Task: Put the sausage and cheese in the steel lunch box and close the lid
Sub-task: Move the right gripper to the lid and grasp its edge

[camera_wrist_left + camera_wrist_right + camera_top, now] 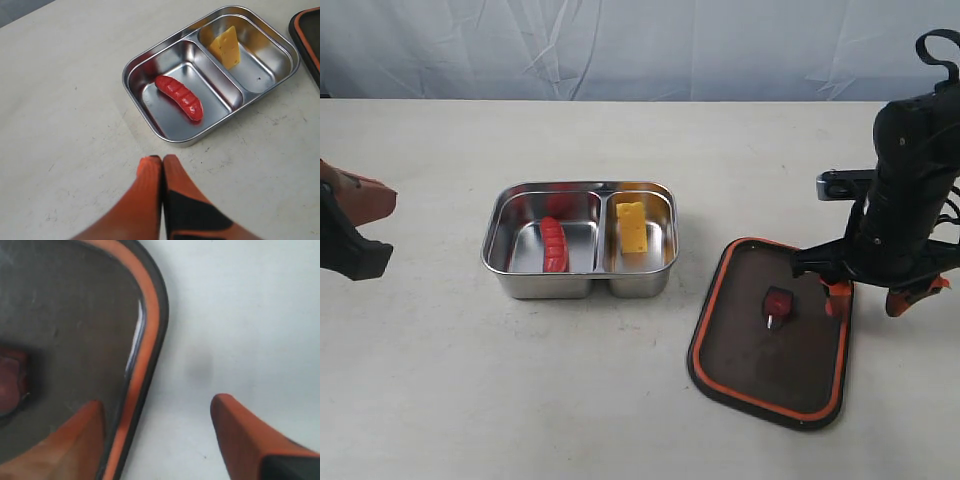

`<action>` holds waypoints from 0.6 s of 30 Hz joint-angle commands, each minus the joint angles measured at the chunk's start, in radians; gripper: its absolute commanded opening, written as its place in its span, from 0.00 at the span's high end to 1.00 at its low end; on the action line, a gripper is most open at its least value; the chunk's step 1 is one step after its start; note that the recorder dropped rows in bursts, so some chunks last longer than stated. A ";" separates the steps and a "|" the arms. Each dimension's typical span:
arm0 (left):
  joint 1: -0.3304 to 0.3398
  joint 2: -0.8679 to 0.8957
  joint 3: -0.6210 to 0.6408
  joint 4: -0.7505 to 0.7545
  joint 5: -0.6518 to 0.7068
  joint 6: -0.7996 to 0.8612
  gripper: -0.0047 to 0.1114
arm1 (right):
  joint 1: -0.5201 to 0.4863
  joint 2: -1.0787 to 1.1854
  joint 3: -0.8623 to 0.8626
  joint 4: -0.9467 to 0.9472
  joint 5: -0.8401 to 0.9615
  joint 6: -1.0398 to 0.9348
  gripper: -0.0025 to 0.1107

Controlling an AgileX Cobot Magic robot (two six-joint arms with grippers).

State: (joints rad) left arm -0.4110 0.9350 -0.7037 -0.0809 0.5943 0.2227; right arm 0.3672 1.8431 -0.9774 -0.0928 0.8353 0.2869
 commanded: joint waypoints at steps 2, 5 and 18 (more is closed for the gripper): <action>0.001 -0.009 0.003 -0.014 -0.004 -0.007 0.96 | -0.006 -0.002 0.039 0.006 -0.062 -0.001 0.44; 0.001 -0.009 0.003 -0.014 -0.006 -0.007 0.96 | -0.006 -0.002 0.056 0.009 -0.076 -0.001 0.44; 0.001 0.012 0.003 -0.053 0.001 -0.007 0.96 | -0.006 -0.002 0.058 0.015 -0.083 0.001 0.73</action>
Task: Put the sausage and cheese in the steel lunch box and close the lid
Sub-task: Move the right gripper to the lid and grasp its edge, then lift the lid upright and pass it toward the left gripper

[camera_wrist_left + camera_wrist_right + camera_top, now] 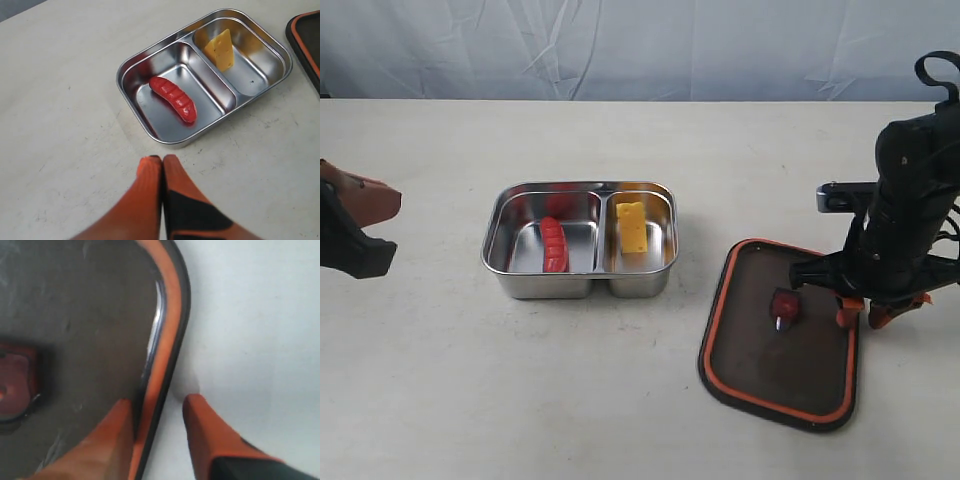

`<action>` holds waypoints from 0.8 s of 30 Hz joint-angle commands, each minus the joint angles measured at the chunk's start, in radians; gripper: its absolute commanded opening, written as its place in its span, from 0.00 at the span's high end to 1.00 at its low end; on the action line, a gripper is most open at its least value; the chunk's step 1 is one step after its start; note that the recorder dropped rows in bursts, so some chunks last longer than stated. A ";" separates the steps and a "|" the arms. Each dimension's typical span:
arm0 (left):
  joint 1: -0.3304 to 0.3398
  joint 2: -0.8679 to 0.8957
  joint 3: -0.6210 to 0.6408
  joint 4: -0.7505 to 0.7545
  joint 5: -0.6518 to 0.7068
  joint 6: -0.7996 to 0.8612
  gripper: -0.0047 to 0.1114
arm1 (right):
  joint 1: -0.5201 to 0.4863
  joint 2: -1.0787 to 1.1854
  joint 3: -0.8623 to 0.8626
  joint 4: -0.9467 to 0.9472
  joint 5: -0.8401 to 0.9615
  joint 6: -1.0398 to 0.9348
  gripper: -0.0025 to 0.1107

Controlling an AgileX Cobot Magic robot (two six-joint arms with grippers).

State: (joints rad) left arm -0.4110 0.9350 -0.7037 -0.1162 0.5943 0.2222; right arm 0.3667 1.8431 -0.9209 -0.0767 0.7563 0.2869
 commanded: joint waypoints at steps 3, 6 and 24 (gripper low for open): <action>0.001 0.022 0.003 -0.017 0.001 -0.006 0.96 | -0.006 -0.002 0.002 -0.001 -0.004 0.001 0.88; 0.001 0.022 0.003 -0.017 0.001 -0.006 0.96 | -0.006 -0.002 0.002 -0.004 -0.006 -0.001 0.98; 0.001 0.054 0.003 -0.837 0.042 0.301 0.57 | -0.006 -0.321 0.002 -0.030 -0.030 -0.012 0.98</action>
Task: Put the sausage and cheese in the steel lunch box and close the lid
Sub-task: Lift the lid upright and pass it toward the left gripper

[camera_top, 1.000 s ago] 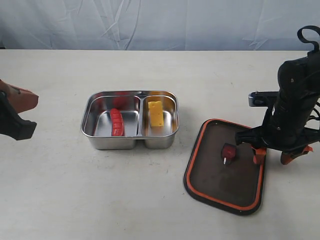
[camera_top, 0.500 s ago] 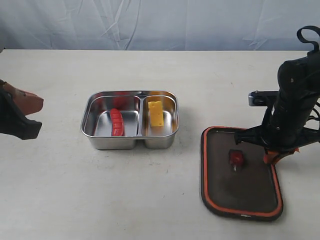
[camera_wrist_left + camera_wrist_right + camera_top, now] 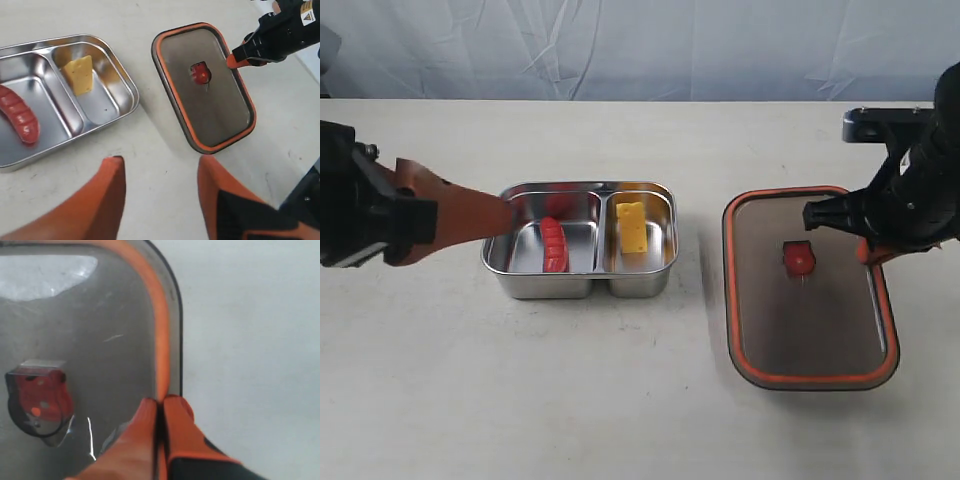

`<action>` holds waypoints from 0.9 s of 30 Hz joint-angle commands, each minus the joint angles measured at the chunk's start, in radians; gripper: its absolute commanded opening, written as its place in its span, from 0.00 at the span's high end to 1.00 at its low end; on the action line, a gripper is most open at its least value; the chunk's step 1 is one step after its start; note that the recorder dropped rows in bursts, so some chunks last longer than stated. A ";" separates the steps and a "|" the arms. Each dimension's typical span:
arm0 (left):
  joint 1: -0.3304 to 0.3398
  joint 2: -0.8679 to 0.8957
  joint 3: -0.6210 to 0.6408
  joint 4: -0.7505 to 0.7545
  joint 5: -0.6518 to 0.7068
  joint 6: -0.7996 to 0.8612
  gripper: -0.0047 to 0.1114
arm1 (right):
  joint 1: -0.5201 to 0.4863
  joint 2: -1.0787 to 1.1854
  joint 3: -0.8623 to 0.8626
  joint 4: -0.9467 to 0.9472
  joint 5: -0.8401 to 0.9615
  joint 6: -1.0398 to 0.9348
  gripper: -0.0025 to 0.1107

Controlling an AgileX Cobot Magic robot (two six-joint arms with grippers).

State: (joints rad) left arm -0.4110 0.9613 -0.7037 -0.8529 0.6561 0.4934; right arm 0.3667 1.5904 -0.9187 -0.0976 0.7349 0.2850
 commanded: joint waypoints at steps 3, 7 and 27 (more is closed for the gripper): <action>0.001 0.061 0.003 -0.194 -0.071 0.061 0.57 | -0.006 -0.115 0.000 -0.007 -0.011 -0.034 0.98; 0.001 0.139 0.003 -0.379 -0.060 0.166 0.57 | -0.006 -0.220 0.000 0.155 -0.048 -0.185 0.98; 0.001 0.220 0.003 -0.587 0.044 0.451 0.57 | -0.006 -0.244 0.000 0.845 -0.028 -0.788 0.98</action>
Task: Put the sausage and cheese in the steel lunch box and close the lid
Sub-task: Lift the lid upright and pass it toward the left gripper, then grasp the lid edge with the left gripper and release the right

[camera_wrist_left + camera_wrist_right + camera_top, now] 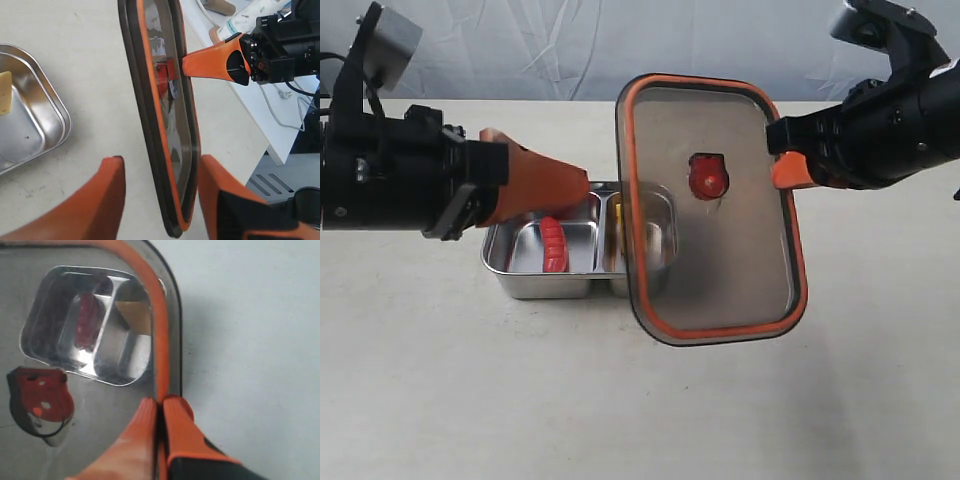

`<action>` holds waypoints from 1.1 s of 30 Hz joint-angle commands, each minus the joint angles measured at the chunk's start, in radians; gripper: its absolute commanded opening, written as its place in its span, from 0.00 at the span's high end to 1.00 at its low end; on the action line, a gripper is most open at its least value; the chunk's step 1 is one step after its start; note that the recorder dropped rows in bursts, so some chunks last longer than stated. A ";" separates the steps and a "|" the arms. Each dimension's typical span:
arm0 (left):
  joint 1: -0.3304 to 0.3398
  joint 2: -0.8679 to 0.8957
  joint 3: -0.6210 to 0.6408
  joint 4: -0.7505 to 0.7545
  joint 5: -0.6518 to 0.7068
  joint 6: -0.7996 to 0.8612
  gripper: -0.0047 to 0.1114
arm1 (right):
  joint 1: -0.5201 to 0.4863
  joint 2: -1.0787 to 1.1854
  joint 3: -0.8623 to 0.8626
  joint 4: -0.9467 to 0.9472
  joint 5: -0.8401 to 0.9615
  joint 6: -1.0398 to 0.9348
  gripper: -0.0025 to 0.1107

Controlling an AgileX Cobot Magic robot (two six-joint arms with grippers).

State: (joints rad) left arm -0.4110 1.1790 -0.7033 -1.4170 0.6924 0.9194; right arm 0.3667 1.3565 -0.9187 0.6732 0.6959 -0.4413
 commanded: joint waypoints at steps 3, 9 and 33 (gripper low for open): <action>0.001 0.002 0.002 -0.026 0.007 0.038 0.57 | -0.006 -0.010 0.000 0.088 0.020 -0.068 0.98; 0.001 0.002 0.002 -0.033 0.011 0.052 0.57 | -0.006 -0.010 0.000 0.165 0.037 -0.116 0.98; 0.001 0.004 0.002 -0.058 0.057 0.079 0.57 | 0.100 -0.002 0.000 0.281 0.004 -0.188 0.98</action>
State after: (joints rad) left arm -0.4110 1.1790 -0.7033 -1.4618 0.7423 0.9958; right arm 0.4521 1.3565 -0.9187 0.9374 0.7263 -0.6200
